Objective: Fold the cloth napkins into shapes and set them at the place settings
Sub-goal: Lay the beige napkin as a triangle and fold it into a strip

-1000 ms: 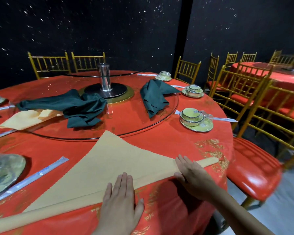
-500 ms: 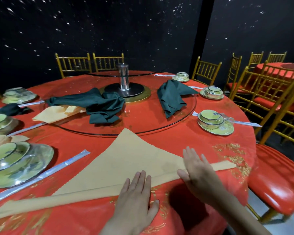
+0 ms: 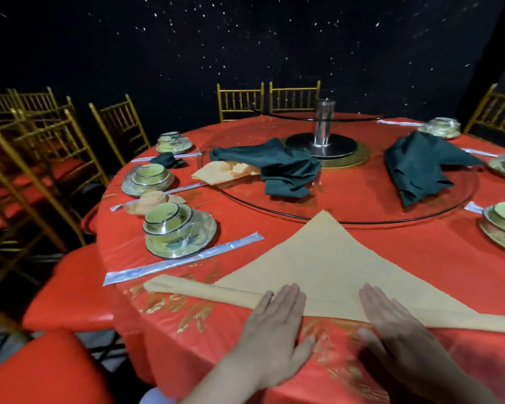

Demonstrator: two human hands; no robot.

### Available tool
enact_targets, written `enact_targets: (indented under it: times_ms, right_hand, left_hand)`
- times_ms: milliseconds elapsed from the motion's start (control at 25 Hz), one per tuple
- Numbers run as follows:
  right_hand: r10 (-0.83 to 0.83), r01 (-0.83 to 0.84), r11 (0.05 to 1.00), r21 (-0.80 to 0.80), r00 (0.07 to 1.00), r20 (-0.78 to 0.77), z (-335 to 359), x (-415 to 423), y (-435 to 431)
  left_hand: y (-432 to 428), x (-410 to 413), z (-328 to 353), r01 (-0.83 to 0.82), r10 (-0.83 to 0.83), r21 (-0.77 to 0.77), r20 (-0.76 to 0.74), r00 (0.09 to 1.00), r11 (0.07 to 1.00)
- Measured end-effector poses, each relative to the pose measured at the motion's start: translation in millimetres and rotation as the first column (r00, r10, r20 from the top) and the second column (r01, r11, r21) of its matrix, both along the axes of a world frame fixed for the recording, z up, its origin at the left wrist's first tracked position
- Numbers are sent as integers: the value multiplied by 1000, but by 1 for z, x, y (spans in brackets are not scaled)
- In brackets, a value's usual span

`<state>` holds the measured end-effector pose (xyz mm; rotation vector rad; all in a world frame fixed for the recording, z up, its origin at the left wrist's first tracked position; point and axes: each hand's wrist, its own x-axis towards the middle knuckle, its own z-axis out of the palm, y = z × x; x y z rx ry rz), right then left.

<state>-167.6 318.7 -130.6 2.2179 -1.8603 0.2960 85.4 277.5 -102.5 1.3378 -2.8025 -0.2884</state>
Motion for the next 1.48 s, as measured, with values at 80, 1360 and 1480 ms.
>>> enact_targets:
  times_ms: [80,1360,1480]
  right_hand:
    - [2,-2,1000,5,1000,-17,3,1,0]
    - [-64,15,991,136,932,357,30,-3,-1]
    - [-16,-4,998,59,940,339,27,-4,-2]
  left_hand:
    - [-7,27,2,-48,47,-162,-12,999,986]
    - [-37,20,7,63,-150,-340,-235,960,938]
    - [-33,24,12,35,-112,-295,-248,962,955]
